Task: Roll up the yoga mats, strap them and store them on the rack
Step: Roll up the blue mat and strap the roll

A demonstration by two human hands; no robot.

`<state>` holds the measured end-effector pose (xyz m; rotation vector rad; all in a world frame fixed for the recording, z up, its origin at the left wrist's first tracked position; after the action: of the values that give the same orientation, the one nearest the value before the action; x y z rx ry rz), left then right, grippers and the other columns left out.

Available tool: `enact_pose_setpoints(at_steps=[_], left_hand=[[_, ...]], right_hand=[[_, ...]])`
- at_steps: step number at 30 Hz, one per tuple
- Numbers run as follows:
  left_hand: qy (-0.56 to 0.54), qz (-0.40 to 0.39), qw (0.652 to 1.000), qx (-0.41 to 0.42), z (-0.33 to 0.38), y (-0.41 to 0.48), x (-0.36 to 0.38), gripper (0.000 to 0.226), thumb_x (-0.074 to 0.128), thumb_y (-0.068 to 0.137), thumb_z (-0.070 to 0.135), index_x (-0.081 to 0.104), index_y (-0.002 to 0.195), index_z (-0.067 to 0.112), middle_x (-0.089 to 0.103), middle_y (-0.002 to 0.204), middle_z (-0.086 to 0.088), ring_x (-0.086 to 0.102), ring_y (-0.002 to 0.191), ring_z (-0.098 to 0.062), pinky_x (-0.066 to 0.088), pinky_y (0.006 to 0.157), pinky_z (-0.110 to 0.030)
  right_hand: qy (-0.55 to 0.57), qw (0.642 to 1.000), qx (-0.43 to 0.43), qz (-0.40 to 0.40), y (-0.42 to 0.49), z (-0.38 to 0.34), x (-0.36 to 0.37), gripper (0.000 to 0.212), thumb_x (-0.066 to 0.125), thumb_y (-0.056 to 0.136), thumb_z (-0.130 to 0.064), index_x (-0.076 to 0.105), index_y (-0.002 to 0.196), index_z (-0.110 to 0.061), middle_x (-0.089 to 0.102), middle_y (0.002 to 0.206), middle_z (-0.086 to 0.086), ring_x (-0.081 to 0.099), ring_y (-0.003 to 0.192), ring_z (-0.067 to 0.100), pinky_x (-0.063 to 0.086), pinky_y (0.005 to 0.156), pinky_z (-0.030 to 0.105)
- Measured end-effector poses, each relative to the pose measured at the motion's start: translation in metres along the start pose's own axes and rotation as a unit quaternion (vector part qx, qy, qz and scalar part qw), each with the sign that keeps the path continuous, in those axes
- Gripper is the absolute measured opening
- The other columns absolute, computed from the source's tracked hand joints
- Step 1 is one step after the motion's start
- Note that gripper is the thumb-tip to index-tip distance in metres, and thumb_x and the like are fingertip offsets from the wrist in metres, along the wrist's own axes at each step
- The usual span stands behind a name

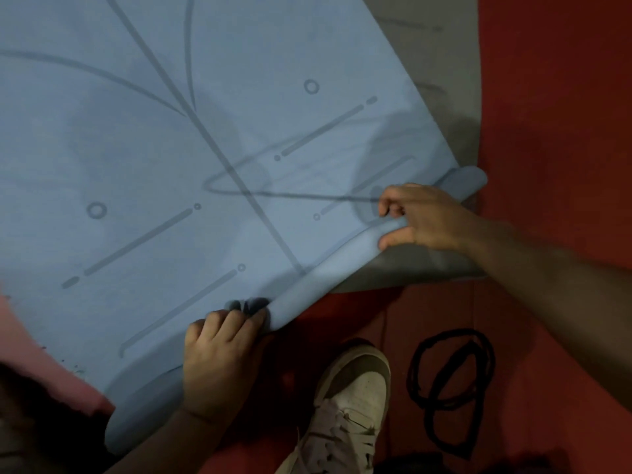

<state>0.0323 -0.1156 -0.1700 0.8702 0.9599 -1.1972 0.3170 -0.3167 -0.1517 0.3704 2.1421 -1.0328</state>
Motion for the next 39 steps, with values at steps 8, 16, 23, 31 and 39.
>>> enact_pose_setpoints(at_steps=[8,16,23,31,39], left_hand=[[-0.037,0.002,0.997,-0.074,0.001,-0.002,-0.002,0.039,0.051,0.093,0.038,0.071,0.114,0.012,0.065,0.091,-0.004,0.053,0.088,-0.027,0.037,0.074,-0.041],[-0.14,-0.021,0.989,-0.044,-0.018,0.009,0.0,0.029,0.056,0.094,0.042,0.064,0.103,0.016,0.062,0.097,-0.002,0.06,0.083,-0.027,0.045,0.073,-0.037],[-0.11,-0.006,0.992,-0.061,-0.017,0.008,-0.001,0.03,0.058,0.093,0.04,0.072,0.1,0.014,0.061,0.097,-0.006,0.052,0.086,-0.028,0.039,0.073,-0.04],[-0.114,-0.024,0.992,-0.05,-0.026,0.012,-0.005,0.044,0.059,0.089,0.055,0.072,0.099,0.014,0.057,0.087,-0.004,0.053,0.083,-0.025,0.037,0.074,-0.039],[-0.049,-0.065,0.996,-0.027,-0.023,0.023,-0.015,0.048,0.055,0.086,0.055,0.065,0.11,0.015,0.061,0.097,-0.005,0.052,0.085,-0.027,0.038,0.074,-0.039]], right_hand=[[0.127,0.989,0.074,0.022,0.015,-0.002,-0.002,0.046,0.095,0.052,-0.031,0.064,0.087,-0.03,0.061,0.088,-0.008,0.057,0.085,0.009,0.047,0.081,0.03],[-0.079,0.973,-0.09,0.2,-0.003,-0.018,0.0,0.037,0.06,0.069,-0.057,0.079,0.081,-0.027,0.064,0.085,-0.007,0.045,0.096,0.01,0.023,0.088,0.029],[-0.203,0.931,-0.221,0.207,-0.032,-0.051,0.027,0.023,0.059,0.086,-0.004,0.071,0.106,-0.009,0.065,0.097,0.009,0.057,0.087,0.035,0.046,0.076,0.045],[-0.216,0.943,-0.184,0.174,-0.025,-0.055,0.023,0.037,0.066,0.082,-0.039,0.071,0.11,-0.015,0.067,0.103,0.003,0.059,0.097,0.031,0.044,0.08,0.042],[-0.186,0.964,-0.151,0.112,0.005,-0.054,0.011,0.045,0.049,0.081,-0.054,0.075,0.105,-0.027,0.068,0.099,-0.004,0.059,0.092,0.027,0.037,0.081,0.036]])
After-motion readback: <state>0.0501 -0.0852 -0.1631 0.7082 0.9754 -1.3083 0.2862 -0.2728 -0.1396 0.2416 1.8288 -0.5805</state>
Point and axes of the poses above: each hand's wrist, its own y-axis towards the middle knuckle, its own x-axis out of the palm, z = x × y, the point moved 5 cm from there along y, towards the middle knuckle
